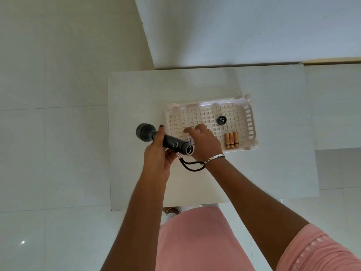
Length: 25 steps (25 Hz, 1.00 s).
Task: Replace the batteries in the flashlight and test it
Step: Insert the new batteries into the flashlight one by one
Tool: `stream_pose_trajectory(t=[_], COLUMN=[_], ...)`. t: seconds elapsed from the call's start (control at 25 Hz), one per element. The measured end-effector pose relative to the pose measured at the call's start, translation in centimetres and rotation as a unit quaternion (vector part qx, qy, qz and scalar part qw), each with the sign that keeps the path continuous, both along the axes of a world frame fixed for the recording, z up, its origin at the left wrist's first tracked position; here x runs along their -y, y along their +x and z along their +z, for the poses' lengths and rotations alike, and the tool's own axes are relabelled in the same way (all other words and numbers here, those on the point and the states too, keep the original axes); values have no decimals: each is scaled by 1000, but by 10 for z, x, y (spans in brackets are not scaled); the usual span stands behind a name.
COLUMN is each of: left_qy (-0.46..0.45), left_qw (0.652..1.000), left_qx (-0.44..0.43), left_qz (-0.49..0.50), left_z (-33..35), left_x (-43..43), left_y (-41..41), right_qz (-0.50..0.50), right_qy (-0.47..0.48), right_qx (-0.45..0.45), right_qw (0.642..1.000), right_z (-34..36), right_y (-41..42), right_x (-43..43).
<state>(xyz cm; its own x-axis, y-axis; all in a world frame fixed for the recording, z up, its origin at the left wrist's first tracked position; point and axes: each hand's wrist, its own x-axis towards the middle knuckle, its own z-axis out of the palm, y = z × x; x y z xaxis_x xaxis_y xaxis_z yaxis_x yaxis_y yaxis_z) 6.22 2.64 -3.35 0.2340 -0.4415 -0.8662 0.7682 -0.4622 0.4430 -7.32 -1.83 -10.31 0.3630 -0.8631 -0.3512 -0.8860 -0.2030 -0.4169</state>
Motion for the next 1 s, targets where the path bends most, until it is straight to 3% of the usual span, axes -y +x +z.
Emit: stream_pose_trajectory(t=[0.2,0.48,0.6,0.72,0.8,0.92,1.0], left_qy=[-55,-26,-1,36,65,103,123], left_qw=[995,993,995,998,996,989,983], left_qx=[-73,-97,-71,-3,46,102,137], left_qz=[26,54,63,51,38,32,20], left_z=[15,17,13,10,6,-2,-5], left_x=[13,21,21,21,21,25,29], left_y=[-3,-6,-7,-12,-17,-26,-34], right_qz=[12,13,-13,-113,-226,-301,-298], right_qy=[-11,-28,-3,31,93,267,313], right_qx=[8,31,38,124,260,442,454], right_qw=[1000,999,999,985,934,801,779], right_z=[-2,-4,0,9,18,31,32], right_y=[0,-5,-7,-13,-24,-44,-56], right_x=[-1,-5,-5,-3,0,1,-2])
